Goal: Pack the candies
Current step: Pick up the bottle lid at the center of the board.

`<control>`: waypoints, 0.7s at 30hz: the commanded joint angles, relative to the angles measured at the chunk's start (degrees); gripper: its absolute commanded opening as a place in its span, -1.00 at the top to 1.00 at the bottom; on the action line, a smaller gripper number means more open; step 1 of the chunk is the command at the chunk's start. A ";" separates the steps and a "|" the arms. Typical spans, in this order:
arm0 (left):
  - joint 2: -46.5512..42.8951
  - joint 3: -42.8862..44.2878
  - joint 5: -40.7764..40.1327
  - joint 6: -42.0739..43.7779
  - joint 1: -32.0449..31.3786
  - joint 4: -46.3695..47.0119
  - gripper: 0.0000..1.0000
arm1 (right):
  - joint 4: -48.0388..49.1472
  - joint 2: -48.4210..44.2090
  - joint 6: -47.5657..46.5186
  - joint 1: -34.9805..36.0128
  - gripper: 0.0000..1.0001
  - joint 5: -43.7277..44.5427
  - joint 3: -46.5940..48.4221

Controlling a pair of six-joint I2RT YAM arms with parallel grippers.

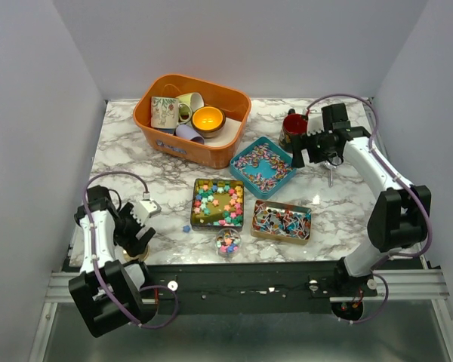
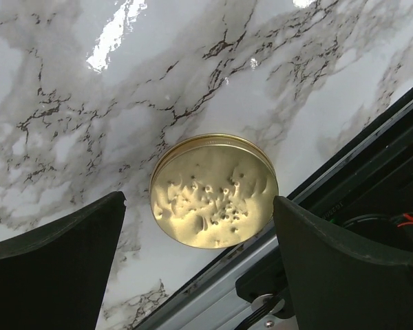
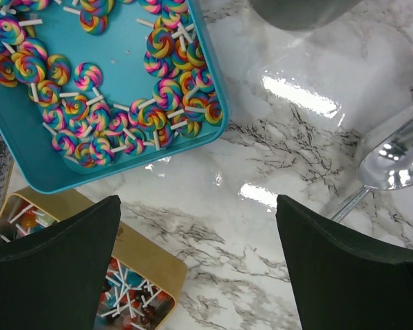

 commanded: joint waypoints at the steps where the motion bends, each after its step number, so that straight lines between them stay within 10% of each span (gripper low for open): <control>1: -0.62 -1.69 1.23 8.06 0.01 -1.04 -0.97 | -0.77 -2.81 0.99 -0.21 -0.99 -2.61 -1.71; 21: -1.32 -8.55 -7.30 13.44 -8.43 3.79 -0.97 | -2.62 0.79 0.99 -0.29 -0.99 -5.86 3.30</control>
